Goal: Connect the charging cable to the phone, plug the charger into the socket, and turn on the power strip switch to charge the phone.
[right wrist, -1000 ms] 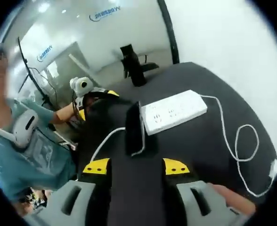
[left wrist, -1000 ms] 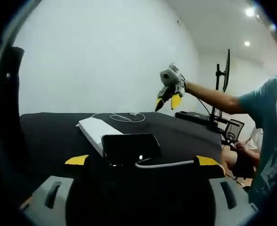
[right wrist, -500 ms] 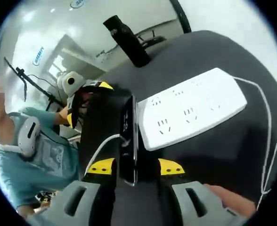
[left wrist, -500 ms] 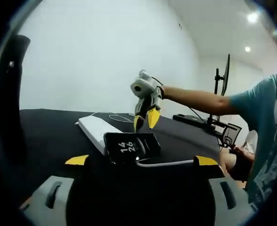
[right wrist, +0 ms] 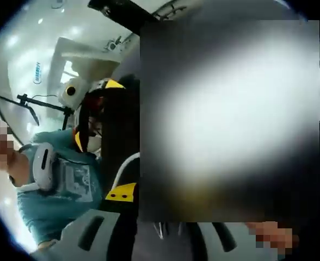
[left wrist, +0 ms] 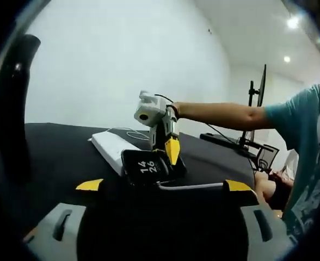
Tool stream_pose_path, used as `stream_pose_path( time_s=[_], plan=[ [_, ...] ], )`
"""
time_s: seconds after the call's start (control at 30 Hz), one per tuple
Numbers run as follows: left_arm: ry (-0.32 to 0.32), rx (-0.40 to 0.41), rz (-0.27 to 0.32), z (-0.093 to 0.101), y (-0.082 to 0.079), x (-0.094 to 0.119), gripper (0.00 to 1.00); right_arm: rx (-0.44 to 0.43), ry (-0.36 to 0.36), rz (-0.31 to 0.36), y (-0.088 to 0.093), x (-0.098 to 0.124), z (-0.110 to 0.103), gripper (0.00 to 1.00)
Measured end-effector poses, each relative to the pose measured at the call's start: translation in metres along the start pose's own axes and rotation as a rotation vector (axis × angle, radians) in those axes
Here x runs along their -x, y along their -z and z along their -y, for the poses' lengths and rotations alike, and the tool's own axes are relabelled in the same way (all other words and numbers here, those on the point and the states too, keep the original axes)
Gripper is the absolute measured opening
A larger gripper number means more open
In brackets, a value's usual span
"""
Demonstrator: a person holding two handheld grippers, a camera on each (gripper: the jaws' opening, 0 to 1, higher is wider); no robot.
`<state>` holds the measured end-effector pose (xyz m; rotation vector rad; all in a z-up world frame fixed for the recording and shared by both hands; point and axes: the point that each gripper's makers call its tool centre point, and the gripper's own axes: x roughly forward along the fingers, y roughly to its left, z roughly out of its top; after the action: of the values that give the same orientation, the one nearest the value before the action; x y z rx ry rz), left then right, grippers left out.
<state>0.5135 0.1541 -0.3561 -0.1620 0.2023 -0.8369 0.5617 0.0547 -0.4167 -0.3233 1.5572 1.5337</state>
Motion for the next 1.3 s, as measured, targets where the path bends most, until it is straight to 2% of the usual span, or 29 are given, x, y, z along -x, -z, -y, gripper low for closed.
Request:
stream_pose_path(
  time_s=[0.1, 0.2, 0.27, 0.47, 0.53, 0.7, 0.9, 0.93, 0.97, 1.0, 1.03, 1.07, 1.17, 1.2, 1.23, 1.3],
  plan=[
    [-0.002, -0.004, -0.001, 0.000, 0.000, 0.001, 0.83, 0.001, -0.013, -0.001, 0.002, 0.000, 0.000, 0.18],
    [-0.007, -0.004, -0.002, -0.003, -0.001, 0.004, 0.83, 0.006, -0.053, 0.027, 0.002, 0.002, -0.006, 0.13],
    [-0.009, -0.003, -0.002, -0.004, -0.001, 0.005, 0.82, 0.033, -0.059, 0.040, 0.003, 0.002, -0.008, 0.11],
    [-0.008, -0.003, -0.002, -0.001, 0.000, 0.005, 0.82, 0.039, -0.104, 0.095, 0.004, 0.002, -0.015, 0.07],
    [-0.006, -0.004, -0.006, 0.000, 0.001, 0.006, 0.81, 0.044, -0.126, 0.137, 0.003, 0.002, -0.020, 0.05],
    [-0.006, -0.012, -0.013, 0.005, 0.000, 0.007, 0.80, 0.034, -0.114, 0.282, -0.001, 0.005, -0.020, 0.05],
    [-0.005, -0.021, -0.006, 0.013, -0.007, 0.009, 0.80, 0.048, -0.108, 0.431, 0.003, 0.015, -0.026, 0.05],
    [-0.006, -0.022, -0.006, 0.014, -0.008, 0.009, 0.80, 0.017, -0.112, 0.489, 0.001, 0.018, -0.026, 0.05],
    [-0.006, -0.022, -0.002, 0.017, -0.009, 0.009, 0.80, -0.007, -0.117, 0.518, 0.001, 0.021, -0.026, 0.05],
    [-0.005, -0.022, -0.001, 0.018, -0.010, 0.008, 0.80, -0.056, -0.134, 0.590, -0.002, 0.027, -0.028, 0.05],
    [-0.003, -0.024, 0.000, 0.021, -0.011, 0.008, 0.80, -0.052, -0.132, 0.629, -0.001, 0.031, -0.029, 0.05],
    [0.001, -0.028, 0.001, 0.024, -0.011, 0.008, 0.80, -0.040, -0.112, 0.723, -0.003, 0.041, -0.030, 0.05],
    [0.021, -0.027, 0.010, 0.034, -0.013, 0.006, 0.80, -0.096, -0.114, 0.895, 0.002, 0.063, -0.033, 0.05],
    [0.028, -0.026, 0.008, 0.037, -0.012, 0.005, 0.80, -0.124, -0.106, 0.996, 0.005, 0.075, -0.034, 0.05],
    [0.033, -0.029, 0.005, 0.040, -0.012, 0.004, 0.80, -0.131, -0.104, 1.046, 0.008, 0.081, -0.035, 0.05],
    [0.049, -0.040, 0.000, 0.046, -0.013, 0.003, 0.80, -0.201, -0.103, 1.142, 0.018, 0.097, -0.035, 0.05]
  ],
)
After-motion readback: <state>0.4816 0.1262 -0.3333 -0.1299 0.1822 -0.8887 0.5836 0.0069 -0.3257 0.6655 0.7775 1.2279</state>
